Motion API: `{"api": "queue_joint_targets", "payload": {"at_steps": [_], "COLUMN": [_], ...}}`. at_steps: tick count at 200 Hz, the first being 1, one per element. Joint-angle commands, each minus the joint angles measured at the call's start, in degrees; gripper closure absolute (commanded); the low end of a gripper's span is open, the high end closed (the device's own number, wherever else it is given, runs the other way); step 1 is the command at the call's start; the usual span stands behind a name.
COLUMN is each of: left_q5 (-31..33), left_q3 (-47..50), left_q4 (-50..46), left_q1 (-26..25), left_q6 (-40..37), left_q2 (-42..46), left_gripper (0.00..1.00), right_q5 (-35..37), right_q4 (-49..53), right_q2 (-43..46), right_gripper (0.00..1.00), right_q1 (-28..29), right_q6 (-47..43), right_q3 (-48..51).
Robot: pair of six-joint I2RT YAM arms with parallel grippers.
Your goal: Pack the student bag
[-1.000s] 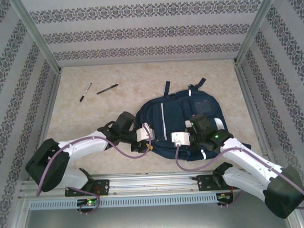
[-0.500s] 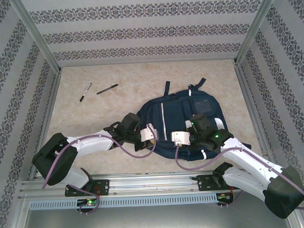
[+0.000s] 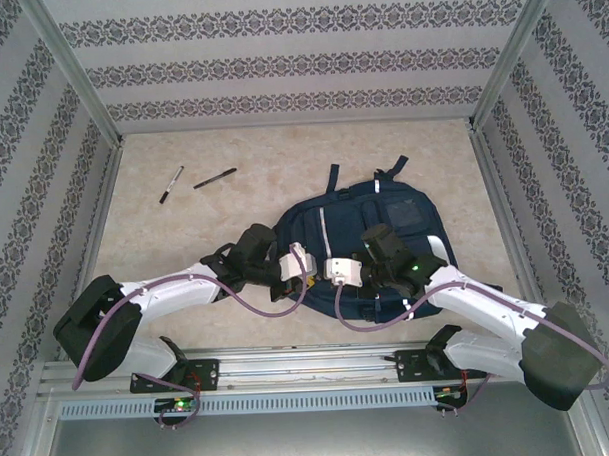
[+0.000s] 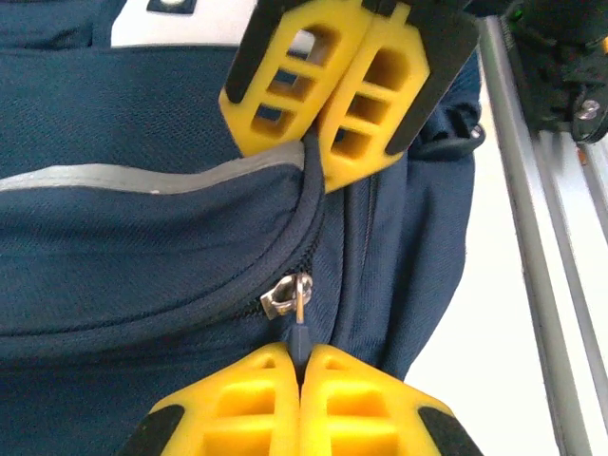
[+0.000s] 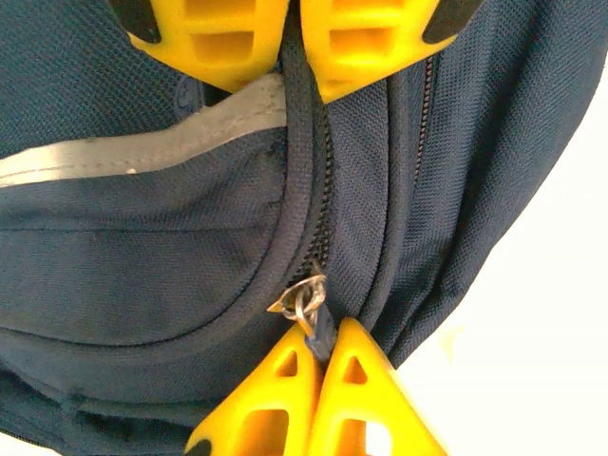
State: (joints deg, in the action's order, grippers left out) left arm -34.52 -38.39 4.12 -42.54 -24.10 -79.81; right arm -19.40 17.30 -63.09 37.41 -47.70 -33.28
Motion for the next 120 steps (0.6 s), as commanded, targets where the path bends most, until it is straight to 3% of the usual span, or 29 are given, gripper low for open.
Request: {"api": "queue_joint_targets", "payload": {"at_steps": [1,14,30,42,48,57,62,94,113,120], "left_q5": [12.7,13.8,7.1,3.8,1.5,-1.8,-2.2,-2.4,-3.9,-4.0], "left_q3": [-2.3,-1.7,2.4,3.4,3.2,2.8,2.9,4.0,4.6,4.6], "left_q4": [-8.5,-11.2,-6.1,-3.3,-2.9,-1.9,-0.7,7.0,9.0,8.7], "left_q1": [1.7,7.9,16.7,19.1,18.8,17.0,15.5,4.3,1.2,0.9], "left_q6": [-0.8,-3.0,-2.0,-1.5,-2.2,-2.1,-1.5,3.2,3.9,3.7], "left_q2": [5.1,7.7,9.9,9.7,9.0,7.9,7.6,5.9,5.6,5.7], "left_gripper": [1.00,1.00,1.00,1.00,1.00,1.00,1.00,1.00,1.00,0.92], "right_q5": [5.1,6.3,5.8,5.9,6.7,7.5,7.2,-8.3,-7.0,-4.9], "right_q4": [8.1,13.2,16.6,17.4,16.6,12.8,10.3,1.5,-0.4,-0.5], "right_q2": [0.0,2.2,6.0,7.7,8.3,8.7,9.2,9.7,9.2,8.9], "right_gripper": [1.00,1.00,1.00,1.00,0.98,0.68,0.59,0.46,0.43,0.43], "right_q1": [-0.2,-0.7,-0.8,-0.6,-0.3,0.1,0.3,1.0,3.5,4.2], "right_q6": [-8.2,-14.9,-22.1,-27.3,-28.6,-26.4,-23.0,4.3,8.2,7.7], "right_q3": [-3.2,-2.7,-1.7,-0.7,-0.1,0.8,0.9,-3.5,-4.2,-4.0]}}
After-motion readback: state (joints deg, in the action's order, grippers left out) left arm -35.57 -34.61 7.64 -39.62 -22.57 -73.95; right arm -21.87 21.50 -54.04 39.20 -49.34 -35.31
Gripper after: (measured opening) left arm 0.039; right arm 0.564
